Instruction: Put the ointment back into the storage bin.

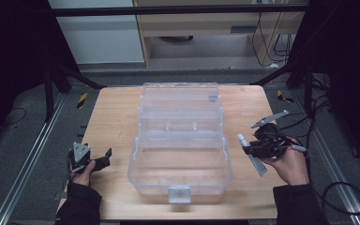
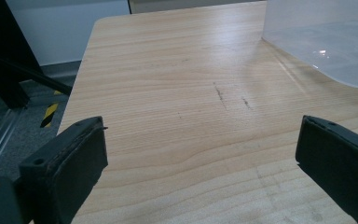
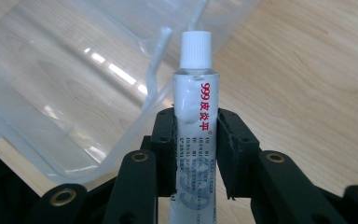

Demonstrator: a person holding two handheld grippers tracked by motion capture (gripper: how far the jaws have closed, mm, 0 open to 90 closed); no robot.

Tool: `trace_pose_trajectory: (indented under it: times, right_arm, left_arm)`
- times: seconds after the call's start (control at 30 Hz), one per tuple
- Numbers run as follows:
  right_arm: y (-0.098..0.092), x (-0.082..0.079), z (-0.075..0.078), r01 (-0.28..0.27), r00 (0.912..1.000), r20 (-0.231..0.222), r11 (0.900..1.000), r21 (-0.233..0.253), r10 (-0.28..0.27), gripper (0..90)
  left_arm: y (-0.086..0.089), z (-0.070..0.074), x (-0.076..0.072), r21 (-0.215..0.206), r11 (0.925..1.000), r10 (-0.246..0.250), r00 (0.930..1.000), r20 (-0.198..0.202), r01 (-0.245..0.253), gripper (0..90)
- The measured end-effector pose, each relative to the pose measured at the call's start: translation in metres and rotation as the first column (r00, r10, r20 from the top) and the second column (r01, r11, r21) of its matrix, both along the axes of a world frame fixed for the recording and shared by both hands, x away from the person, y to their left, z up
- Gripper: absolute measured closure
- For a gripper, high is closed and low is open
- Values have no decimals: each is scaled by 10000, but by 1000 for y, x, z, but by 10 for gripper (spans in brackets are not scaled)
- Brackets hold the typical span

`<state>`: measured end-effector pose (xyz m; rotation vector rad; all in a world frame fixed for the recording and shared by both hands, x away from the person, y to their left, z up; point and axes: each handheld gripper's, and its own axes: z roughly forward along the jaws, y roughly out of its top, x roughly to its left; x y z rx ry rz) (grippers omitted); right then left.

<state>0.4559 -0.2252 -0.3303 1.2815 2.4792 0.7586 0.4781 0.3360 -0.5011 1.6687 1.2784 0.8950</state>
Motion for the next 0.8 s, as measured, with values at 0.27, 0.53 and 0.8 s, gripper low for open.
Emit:
trace_pose_trajectory:
  times: [0.27,0.53,0.8]
  right_arm:
    - [21,2,21,-1427,9895,242,9898,11,1427,698]
    - [48,10,27,-2569,9663,65,9660,-278,2572,698]
    - [76,16,27,-3768,9261,-13,9248,-531,3773,698]
  left_arm:
    - [0,0,0,0,10000,0,10000,1,0,15]
    - [0,0,0,-18,10000,-12,10000,-14,12,15]
    - [1,0,0,-36,10000,-18,10000,-18,18,15]
